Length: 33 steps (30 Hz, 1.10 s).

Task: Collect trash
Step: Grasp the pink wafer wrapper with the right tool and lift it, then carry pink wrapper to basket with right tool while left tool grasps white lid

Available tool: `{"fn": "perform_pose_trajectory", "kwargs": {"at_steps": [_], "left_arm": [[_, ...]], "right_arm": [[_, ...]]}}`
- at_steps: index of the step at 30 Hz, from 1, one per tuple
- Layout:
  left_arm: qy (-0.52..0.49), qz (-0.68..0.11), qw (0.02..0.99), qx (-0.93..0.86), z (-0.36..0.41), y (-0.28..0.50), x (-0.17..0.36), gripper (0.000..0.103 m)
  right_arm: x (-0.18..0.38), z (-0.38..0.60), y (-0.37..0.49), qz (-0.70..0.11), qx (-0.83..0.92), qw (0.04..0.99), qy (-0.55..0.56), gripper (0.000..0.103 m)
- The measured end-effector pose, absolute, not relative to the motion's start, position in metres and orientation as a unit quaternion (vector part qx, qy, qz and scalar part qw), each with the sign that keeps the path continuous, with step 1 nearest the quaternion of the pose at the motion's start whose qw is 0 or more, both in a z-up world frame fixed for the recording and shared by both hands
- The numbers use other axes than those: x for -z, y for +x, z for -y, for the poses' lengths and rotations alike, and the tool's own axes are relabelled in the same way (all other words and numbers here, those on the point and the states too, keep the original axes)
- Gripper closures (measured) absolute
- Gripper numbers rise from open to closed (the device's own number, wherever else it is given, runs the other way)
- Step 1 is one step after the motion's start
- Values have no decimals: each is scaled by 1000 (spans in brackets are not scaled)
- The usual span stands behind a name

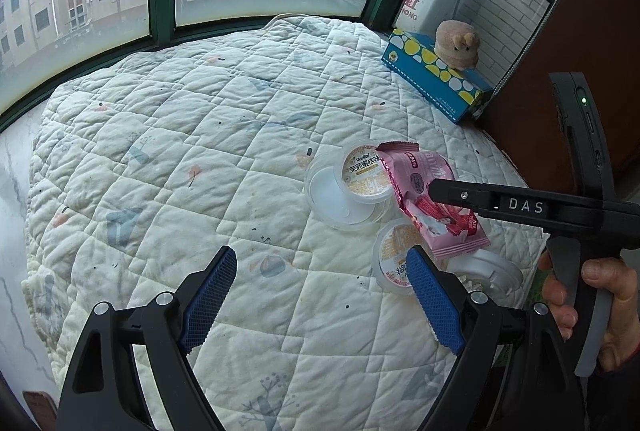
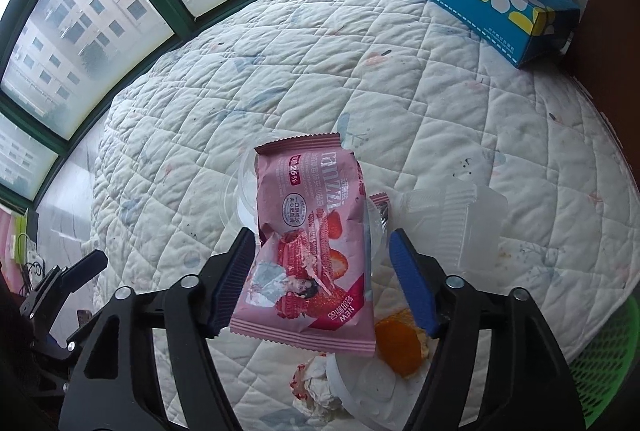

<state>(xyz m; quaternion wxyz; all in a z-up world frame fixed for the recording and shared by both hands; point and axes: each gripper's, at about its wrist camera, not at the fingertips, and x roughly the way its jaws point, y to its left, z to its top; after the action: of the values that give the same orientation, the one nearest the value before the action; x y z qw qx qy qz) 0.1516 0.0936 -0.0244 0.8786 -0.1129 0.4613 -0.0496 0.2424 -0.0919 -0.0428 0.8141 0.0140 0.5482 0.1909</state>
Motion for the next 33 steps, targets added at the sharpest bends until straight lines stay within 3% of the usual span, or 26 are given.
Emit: {"fn": "perform_pose_trajectory", "kwargs": {"at_steps": [10,17,21,33], "left_arm": [[-128,-462,877,37,-112,143,29,19],[-136,-464,875,35,-119,141,33,19],[-134,-466,874,36,-117,141,33,19],[-112,-471,871,79,-73,145,32,19]], "right_arm": [[53,53,248,-571,-169,802,-52,17],[69,45,252,-582,-133,797,-84,17],[72,53,254,-588,-130,795,-71,35],[20,113,237,-535,-155,830,21,42]]}}
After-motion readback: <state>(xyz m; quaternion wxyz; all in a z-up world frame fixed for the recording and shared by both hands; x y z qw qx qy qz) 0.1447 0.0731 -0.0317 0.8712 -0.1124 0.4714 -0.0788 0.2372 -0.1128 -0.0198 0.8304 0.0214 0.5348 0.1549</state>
